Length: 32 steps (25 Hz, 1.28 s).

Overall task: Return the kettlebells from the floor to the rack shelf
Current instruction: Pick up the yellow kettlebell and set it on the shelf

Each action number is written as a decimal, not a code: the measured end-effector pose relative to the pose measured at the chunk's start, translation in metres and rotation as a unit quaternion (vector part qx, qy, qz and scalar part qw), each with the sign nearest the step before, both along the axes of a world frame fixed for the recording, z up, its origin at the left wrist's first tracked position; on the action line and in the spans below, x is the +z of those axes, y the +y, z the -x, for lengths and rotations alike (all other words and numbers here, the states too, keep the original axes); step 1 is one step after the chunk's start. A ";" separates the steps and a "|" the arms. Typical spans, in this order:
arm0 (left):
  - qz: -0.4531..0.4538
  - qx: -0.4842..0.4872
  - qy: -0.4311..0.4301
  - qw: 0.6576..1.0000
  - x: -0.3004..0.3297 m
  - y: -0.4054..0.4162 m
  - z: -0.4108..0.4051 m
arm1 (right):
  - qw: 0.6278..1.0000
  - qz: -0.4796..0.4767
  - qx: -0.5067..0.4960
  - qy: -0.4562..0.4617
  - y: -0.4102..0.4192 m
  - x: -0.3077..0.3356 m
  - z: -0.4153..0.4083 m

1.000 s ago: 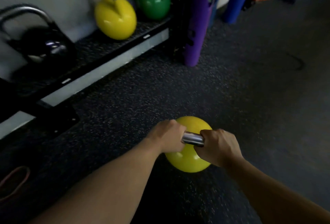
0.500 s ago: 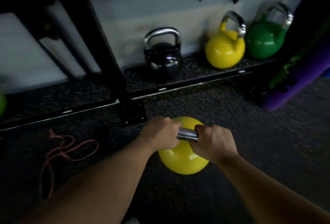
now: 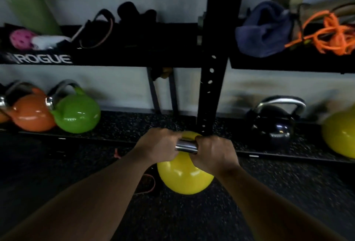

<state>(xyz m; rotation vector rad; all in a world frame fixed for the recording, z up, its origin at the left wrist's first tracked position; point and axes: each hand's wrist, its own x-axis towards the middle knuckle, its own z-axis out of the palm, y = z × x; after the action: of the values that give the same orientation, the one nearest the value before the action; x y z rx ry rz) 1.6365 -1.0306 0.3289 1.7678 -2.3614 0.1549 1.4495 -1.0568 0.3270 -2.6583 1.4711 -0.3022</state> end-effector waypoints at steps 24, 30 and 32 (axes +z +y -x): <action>-0.044 0.203 0.128 0.970 -0.066 -0.172 -0.114 | 0.994 -0.096 0.020 -0.048 -0.196 -0.057 -0.149; -0.050 0.189 0.140 0.971 -0.070 -0.174 -0.119 | 0.995 -0.083 0.035 -0.030 -0.199 -0.059 -0.148; -0.055 0.191 0.142 0.970 -0.068 -0.174 -0.119 | 0.995 -0.086 0.035 -0.024 -0.199 -0.057 -0.147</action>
<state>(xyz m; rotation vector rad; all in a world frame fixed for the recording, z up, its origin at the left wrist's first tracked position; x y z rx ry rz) 1.7553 -1.2043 0.2607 2.1205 -1.8496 -0.1712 1.5963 -1.2557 0.2696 -2.5412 1.3232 -0.2217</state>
